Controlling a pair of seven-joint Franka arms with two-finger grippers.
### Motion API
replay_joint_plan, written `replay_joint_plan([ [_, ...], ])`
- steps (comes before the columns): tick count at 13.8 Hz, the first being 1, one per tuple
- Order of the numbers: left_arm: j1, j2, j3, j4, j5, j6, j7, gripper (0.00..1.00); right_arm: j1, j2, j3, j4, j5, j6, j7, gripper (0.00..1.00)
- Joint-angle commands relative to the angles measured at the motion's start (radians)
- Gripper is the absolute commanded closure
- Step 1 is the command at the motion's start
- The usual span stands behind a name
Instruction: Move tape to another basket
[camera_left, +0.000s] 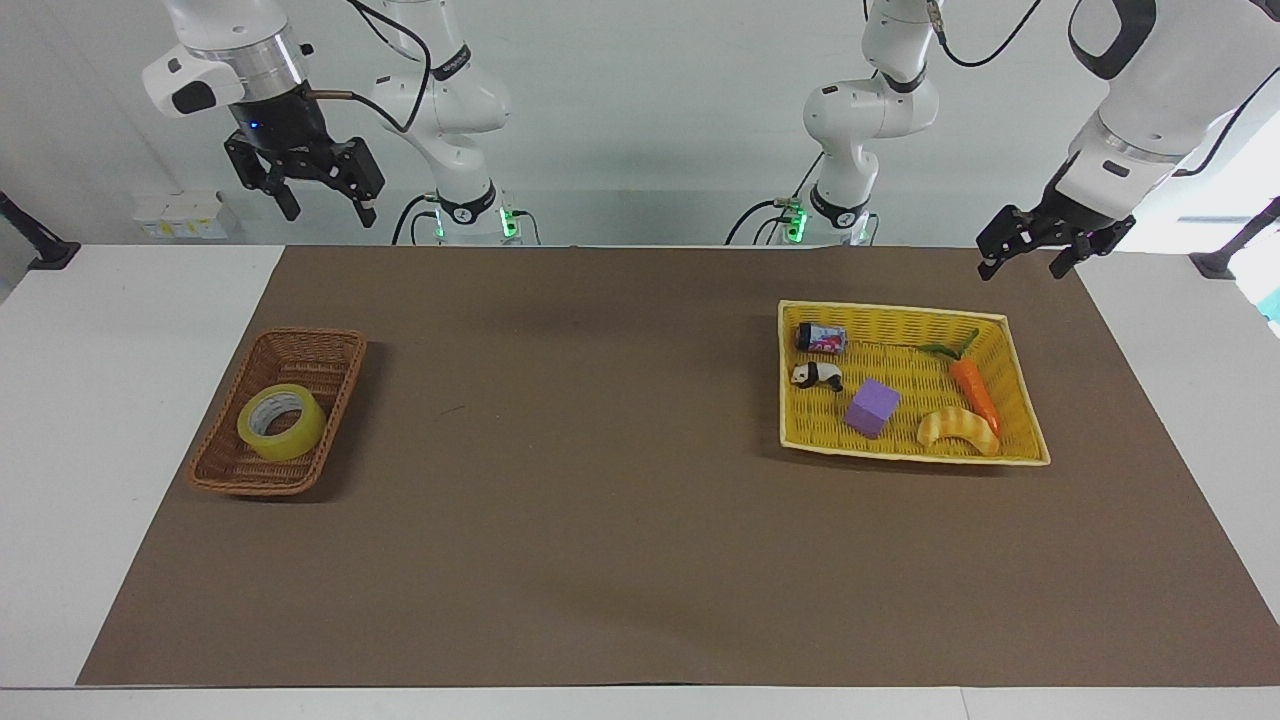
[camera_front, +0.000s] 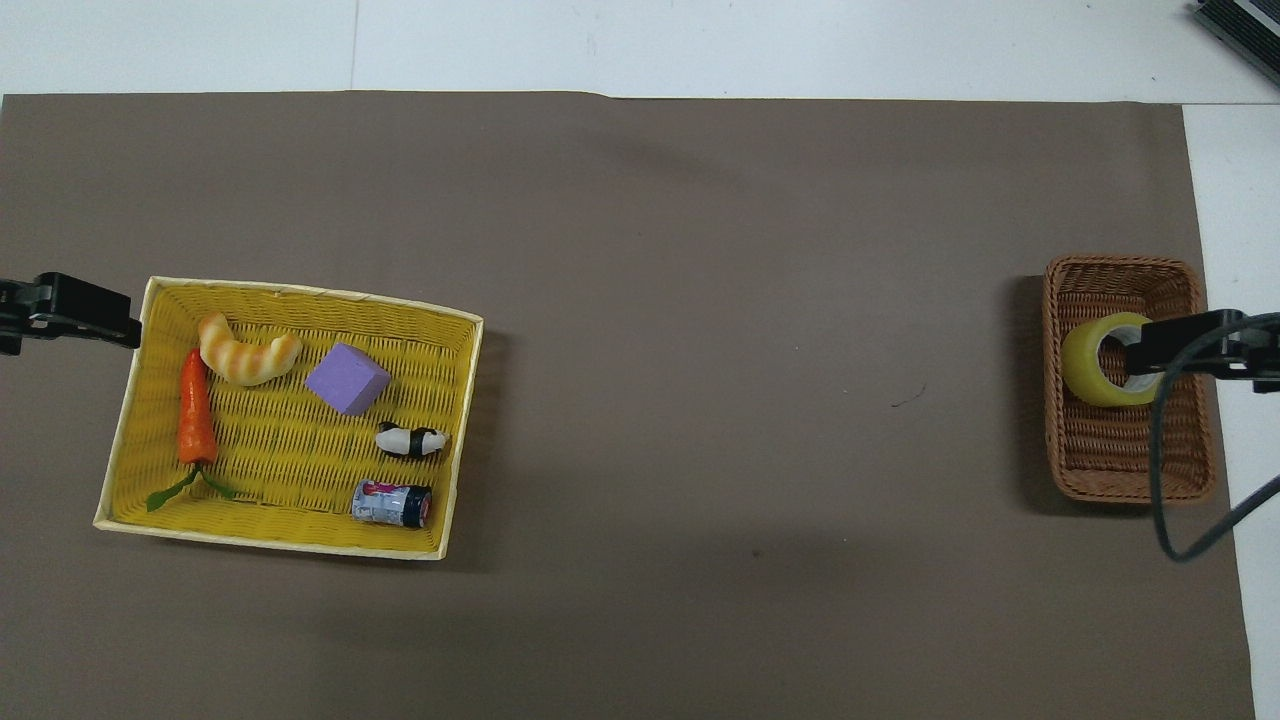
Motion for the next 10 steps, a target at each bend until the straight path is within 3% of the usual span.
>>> replay_joint_plan([
  [1, 0.012, 0.010, -0.005, 0.023, -0.010, -0.025, -0.008, 0.00, 0.004, -0.032, 0.017, -0.044, -0.007, 0.009, 0.064, 0.00],
  [10, 0.012, 0.010, -0.007, 0.023, -0.010, -0.024, -0.008, 0.00, -0.011, -0.066, 0.013, -0.101, -0.006, 0.010, 0.041, 0.00],
])
